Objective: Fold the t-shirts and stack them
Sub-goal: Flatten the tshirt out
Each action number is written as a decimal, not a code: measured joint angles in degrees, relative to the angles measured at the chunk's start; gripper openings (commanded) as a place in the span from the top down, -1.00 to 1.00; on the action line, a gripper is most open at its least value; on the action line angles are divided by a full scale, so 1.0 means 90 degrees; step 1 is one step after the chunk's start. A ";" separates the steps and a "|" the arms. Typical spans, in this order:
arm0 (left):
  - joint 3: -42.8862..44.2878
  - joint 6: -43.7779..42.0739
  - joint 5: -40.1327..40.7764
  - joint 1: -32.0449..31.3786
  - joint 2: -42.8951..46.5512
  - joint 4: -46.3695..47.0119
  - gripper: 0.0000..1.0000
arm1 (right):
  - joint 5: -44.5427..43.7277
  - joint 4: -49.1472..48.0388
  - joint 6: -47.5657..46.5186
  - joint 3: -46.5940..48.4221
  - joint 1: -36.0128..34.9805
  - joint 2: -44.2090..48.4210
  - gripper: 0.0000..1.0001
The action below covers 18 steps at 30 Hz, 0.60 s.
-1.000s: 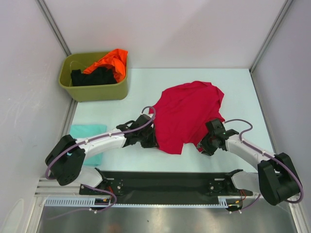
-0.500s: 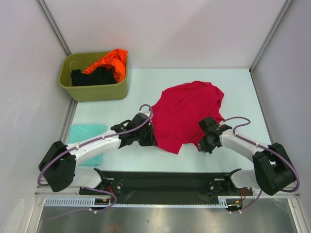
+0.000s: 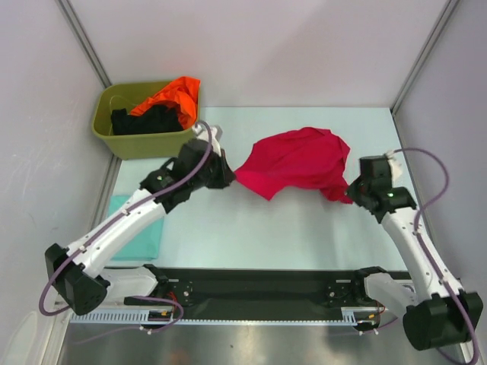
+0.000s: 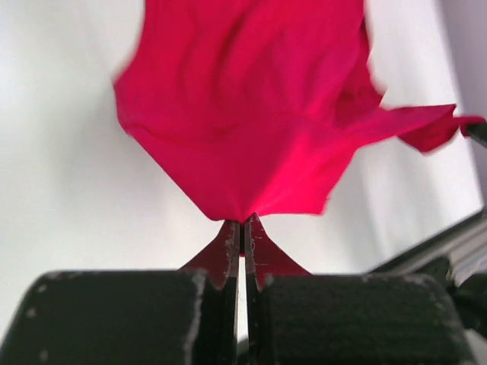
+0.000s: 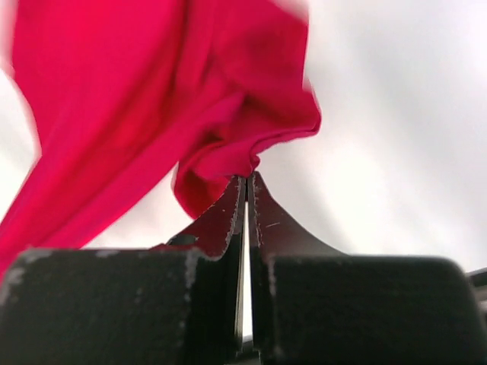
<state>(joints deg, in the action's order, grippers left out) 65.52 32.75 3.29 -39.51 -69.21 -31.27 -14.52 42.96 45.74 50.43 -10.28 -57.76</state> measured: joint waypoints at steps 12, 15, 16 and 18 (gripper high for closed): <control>0.3517 -0.1426 0.0440 0.0656 -0.0561 -0.0294 0.99 | -0.0294 -0.0478 -0.2594 0.3398 0.0937 -0.1008 1.00; 0.4126 -0.1671 0.0644 0.0726 -0.0653 -0.0350 0.99 | -0.0367 -0.0590 -0.2905 0.4180 0.1078 -0.1324 1.00; 0.4277 -0.1753 0.0736 0.0738 -0.0646 -0.0359 0.99 | -0.0367 -0.0641 -0.2956 0.4345 0.1146 -0.1365 1.00; 0.4403 -0.1887 0.0945 0.0746 -0.0563 -0.0296 0.99 | -0.0335 -0.0801 -0.3031 0.4600 0.1362 -0.1392 1.00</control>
<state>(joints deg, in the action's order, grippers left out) 105.14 15.77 11.79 -32.80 -74.28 -33.93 -17.54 35.75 18.46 91.83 1.98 -70.28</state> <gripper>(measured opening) 0.015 0.010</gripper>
